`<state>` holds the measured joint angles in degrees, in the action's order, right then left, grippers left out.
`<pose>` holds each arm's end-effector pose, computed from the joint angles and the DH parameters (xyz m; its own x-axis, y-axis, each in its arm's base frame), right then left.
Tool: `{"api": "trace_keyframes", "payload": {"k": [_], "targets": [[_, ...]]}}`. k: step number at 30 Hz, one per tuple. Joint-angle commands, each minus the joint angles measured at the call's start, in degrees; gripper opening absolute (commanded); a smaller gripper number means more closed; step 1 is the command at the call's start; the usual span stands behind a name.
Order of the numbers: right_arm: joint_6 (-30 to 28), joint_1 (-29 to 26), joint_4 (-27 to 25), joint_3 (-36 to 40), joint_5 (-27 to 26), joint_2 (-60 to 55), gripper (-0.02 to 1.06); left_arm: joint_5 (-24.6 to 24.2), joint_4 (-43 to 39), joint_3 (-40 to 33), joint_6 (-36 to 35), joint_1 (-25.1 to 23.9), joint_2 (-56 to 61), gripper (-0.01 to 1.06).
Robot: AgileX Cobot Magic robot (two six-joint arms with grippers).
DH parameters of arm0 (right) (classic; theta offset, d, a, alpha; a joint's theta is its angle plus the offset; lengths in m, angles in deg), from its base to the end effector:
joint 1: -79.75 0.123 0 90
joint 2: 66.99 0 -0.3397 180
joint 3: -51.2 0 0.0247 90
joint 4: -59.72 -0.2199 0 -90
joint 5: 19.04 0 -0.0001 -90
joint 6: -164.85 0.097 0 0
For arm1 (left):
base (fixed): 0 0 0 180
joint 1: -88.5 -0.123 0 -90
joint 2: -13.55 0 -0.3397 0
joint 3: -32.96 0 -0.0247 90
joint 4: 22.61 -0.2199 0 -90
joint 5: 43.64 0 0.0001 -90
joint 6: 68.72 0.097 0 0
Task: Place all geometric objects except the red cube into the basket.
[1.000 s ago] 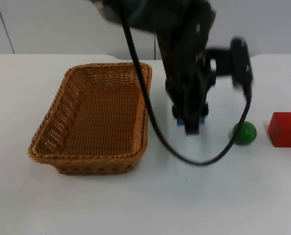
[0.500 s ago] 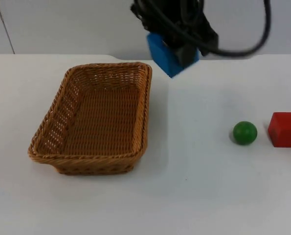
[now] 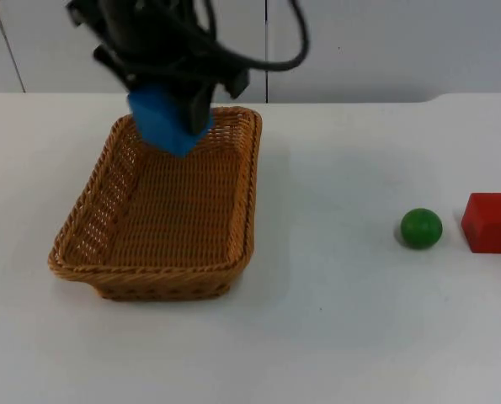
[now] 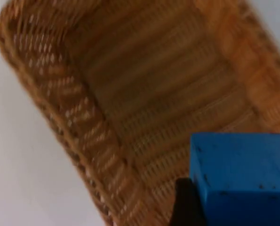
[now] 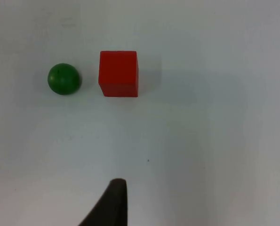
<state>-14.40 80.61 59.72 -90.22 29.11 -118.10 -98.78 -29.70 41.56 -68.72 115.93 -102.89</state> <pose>0.0715 0.0011 0.3413 -0.7413 0.0020 -0.6711 -0.0053 0.9999 0.0088 0.3566 -0.1740 0.2911 -0.8150 0.5025 -0.2885 0.4907 0.8634 0.1175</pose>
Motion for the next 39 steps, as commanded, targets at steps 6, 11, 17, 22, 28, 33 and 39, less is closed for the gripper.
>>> {"api": "trace_keyframes", "payload": {"k": [6,11,17,22,28,33,39], "targets": [[-0.12,-0.16,-0.32,-0.34,-1.35,-0.10,1.05,6.59,0.91,-5.83,-2.86,-2.87,0.78,0.00],[-0.12,-0.16,-0.32,-0.34,-1.50,-0.10,1.05,12.27,2.16,-8.68,-2.86,-2.87,-0.54,0.00],[-0.12,-0.16,-0.32,-0.34,-1.50,-0.10,1.05,14.99,2.06,-10.33,-3.10,-2.87,-4.64,0.00],[-0.12,-0.16,-0.32,-0.34,-1.69,-0.10,1.05,15.36,2.16,-10.31,-3.10,-2.75,-7.23,0.17],[-0.12,-0.16,-0.32,-0.34,-1.69,-0.10,1.05,15.61,2.67,-10.31,-3.10,-2.75,-9.37,0.53],[-0.12,-0.16,-0.32,-0.34,-1.69,-0.10,1.05,15.52,3.17,-10.31,-3.10,-2.75,-9.37,0.73],[-0.12,-0.16,-0.32,-0.34,-1.94,-0.10,1.05,13.60,3.70,-10.21,-3.10,-2.75,-8.36,0.77]]}}
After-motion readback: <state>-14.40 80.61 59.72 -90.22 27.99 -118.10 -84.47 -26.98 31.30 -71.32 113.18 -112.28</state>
